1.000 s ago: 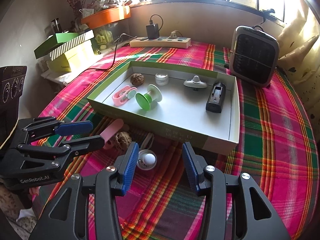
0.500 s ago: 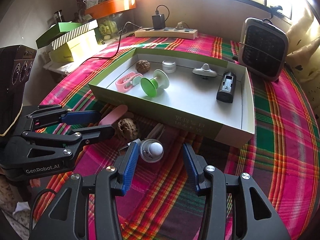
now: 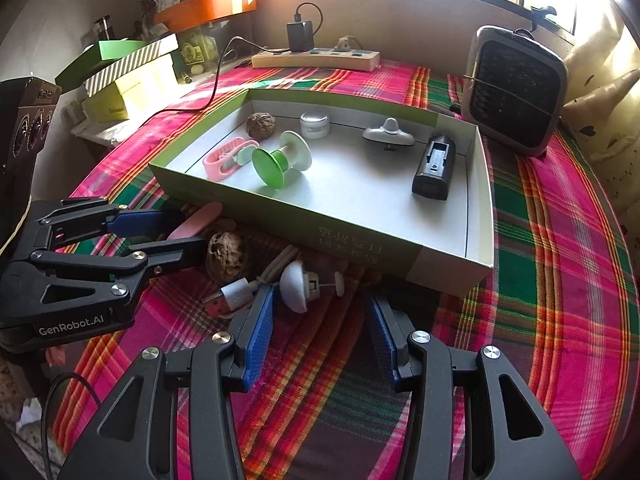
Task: Organize objects
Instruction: 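Grasp the pink oblong piece with the left tool while the right tool approaches the white knob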
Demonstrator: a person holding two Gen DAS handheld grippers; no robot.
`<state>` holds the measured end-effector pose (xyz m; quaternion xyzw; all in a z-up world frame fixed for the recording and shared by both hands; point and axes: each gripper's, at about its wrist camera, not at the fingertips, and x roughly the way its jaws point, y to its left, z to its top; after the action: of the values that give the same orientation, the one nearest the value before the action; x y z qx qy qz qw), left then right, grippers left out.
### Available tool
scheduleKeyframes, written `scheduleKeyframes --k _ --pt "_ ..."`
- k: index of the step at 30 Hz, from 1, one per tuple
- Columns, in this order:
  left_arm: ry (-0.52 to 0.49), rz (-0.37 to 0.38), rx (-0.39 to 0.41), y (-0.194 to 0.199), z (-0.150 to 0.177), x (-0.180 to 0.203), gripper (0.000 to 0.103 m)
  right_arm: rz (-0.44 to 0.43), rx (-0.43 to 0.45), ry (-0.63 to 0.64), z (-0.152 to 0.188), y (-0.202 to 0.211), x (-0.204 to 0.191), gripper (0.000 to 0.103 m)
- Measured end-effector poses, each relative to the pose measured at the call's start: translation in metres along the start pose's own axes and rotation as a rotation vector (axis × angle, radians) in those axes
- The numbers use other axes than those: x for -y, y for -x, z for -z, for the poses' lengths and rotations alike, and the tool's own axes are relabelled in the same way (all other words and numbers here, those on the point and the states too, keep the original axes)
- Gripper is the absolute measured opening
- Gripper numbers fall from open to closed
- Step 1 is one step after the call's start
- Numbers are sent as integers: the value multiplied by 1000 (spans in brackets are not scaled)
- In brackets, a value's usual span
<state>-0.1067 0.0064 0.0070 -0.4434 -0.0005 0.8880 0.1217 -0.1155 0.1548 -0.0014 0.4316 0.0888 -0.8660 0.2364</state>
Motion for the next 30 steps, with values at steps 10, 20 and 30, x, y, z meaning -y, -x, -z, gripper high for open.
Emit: scheduleKeyframes --k 10,20,30 --pt "-26 -36 12 -4 -4 4 39 20 16 -2 -5 -4 1 47" --pt "-21 -39 19 -4 -3 5 38 25 20 6 -4 -3 1 47" --pt "-32 -47 18 -2 -1 6 17 15 24 8 -2 -1 -1 33"
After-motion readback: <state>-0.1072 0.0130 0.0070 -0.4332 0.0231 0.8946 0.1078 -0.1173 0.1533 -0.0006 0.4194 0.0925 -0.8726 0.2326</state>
